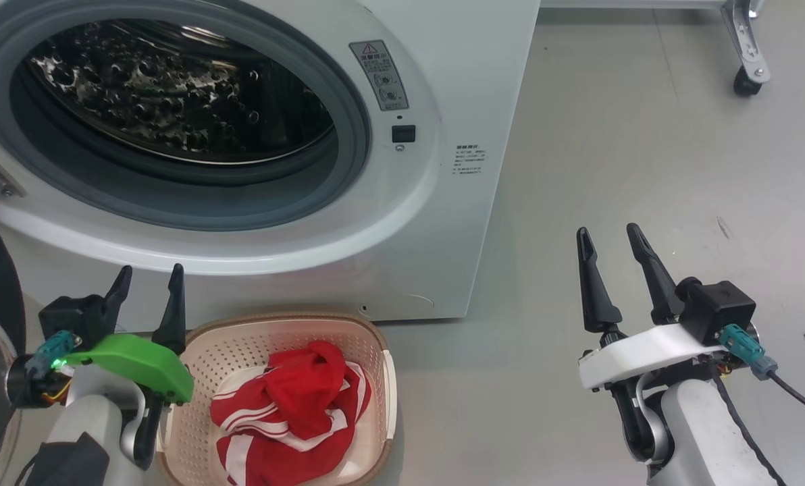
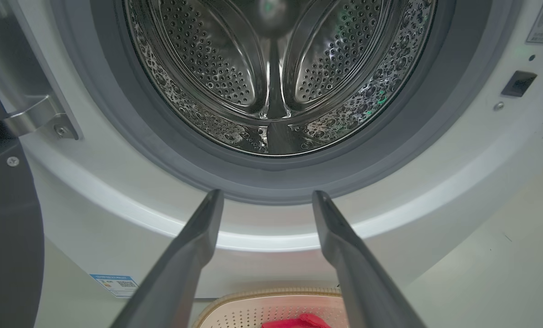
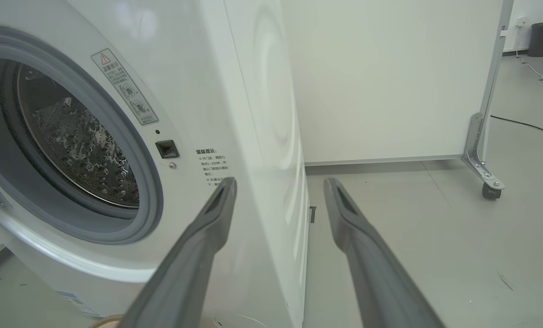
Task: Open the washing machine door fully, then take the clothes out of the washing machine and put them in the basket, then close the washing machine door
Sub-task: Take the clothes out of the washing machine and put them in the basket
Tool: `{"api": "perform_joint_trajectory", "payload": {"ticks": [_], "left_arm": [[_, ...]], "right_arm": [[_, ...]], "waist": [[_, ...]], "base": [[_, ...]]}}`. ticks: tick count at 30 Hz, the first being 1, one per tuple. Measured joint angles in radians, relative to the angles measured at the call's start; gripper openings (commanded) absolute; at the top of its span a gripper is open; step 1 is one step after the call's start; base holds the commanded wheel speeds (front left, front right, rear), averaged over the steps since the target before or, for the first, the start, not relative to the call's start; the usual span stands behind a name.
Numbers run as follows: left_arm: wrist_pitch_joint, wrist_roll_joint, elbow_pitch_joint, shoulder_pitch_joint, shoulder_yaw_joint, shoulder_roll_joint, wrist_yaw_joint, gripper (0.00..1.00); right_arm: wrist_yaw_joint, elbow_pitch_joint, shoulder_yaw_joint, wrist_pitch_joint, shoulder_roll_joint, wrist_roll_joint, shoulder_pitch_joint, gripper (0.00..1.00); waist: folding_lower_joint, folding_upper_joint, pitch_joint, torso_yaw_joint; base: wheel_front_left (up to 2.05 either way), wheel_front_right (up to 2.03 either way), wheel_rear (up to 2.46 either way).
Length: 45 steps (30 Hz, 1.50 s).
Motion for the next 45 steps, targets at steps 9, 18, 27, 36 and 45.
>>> {"api": "perform_joint_trajectory", "payload": {"ticks": [9,18,27,36,45], "left_arm": [[0.0,0.002,-0.136,0.108,0.026,-0.001,0.0,1.0],[-0.003,0.016,-0.253,0.214,0.026,-0.015,0.0,1.0],[-0.003,0.041,-0.34,0.286,0.027,-0.037,0.0,1.0],[-0.003,0.054,-0.397,0.335,0.033,-0.041,0.0,1.0],[-0.003,0.064,-0.442,0.367,0.041,-0.046,0.0,1.0]], "right_arm": [[0.0,-0.008,-0.004,0.0,0.0,0.008,0.045,1.0],[0.0,-0.012,-0.006,0.0,0.001,0.008,0.086,1.0],[0.0,-0.02,-0.01,0.0,0.001,0.008,0.102,1.0],[0.0,-0.022,-0.018,0.0,0.001,0.008,0.109,1.0],[0.0,-0.023,-0.019,0.0,0.002,0.007,0.121,1.0]], "waist": [[0.0,0.0,-0.081,0.03],[0.0,0.0,-0.12,0.033],[0.0,0.0,-0.131,0.026],[0.0,0.0,-0.137,0.018],[0.0,0.0,-0.14,0.014]], "base": [[0.0,0.0,0.0],[0.0,0.0,0.0],[0.0,0.0,0.0],[0.0,0.0,0.0],[0.0,0.0,0.0]]}}
